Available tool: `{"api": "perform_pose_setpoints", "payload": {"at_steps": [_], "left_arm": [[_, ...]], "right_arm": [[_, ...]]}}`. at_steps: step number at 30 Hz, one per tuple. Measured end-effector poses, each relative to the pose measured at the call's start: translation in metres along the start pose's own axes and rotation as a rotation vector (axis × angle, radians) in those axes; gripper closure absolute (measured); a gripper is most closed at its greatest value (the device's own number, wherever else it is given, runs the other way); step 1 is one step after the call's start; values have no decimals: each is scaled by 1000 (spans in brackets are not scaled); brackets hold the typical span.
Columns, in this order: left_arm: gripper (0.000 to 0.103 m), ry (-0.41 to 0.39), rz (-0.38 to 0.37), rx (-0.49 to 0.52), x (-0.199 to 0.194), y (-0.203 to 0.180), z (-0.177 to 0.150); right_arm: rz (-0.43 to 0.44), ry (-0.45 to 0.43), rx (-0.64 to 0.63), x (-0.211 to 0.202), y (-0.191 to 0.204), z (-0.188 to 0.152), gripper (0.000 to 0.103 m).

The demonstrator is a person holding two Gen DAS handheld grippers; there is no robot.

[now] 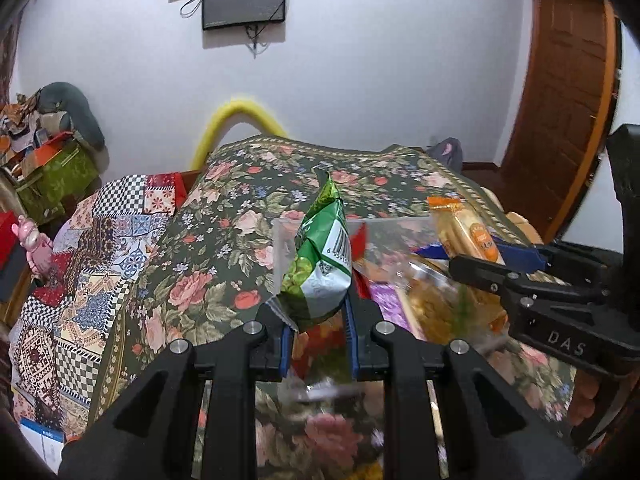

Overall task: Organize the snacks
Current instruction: 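Drop pea bag into box with left tool while right tool drops cake in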

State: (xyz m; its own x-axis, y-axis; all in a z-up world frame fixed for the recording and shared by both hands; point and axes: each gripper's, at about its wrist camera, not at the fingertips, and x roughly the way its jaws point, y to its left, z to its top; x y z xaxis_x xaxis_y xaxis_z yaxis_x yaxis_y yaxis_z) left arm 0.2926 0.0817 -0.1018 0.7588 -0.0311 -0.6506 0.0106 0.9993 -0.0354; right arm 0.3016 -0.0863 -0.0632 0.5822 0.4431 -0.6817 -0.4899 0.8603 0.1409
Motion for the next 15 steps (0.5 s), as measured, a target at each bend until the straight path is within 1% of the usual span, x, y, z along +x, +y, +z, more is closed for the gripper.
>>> {"api": "perform_pose_setpoints", "payload": {"at_steps": [4, 7, 8, 10, 11, 13, 15], "left_arm": [[82, 27, -6, -20, 24, 6, 6], [82, 61, -11, -23, 37, 8, 6], [79, 71, -23, -33, 39, 9, 5], [77, 78, -49, -53, 39, 12, 2], [73, 77, -52, -57, 37, 12, 1], [68, 70, -51, -56, 32, 13, -2], [67, 65, -61, -51, 23, 13, -6]], "right_arm": [[-4, 38, 6, 20, 0, 1, 70], [-21, 59, -18, 27, 2, -3, 69], [-22, 58, -23, 26, 3, -5, 69], [-14, 61, -28, 24, 3, -7, 69], [-7, 62, -30, 23, 3, -8, 69], [-4, 59, -35, 17, 3, -9, 68], [-1, 48, -39, 11, 3, -9, 67]]}}
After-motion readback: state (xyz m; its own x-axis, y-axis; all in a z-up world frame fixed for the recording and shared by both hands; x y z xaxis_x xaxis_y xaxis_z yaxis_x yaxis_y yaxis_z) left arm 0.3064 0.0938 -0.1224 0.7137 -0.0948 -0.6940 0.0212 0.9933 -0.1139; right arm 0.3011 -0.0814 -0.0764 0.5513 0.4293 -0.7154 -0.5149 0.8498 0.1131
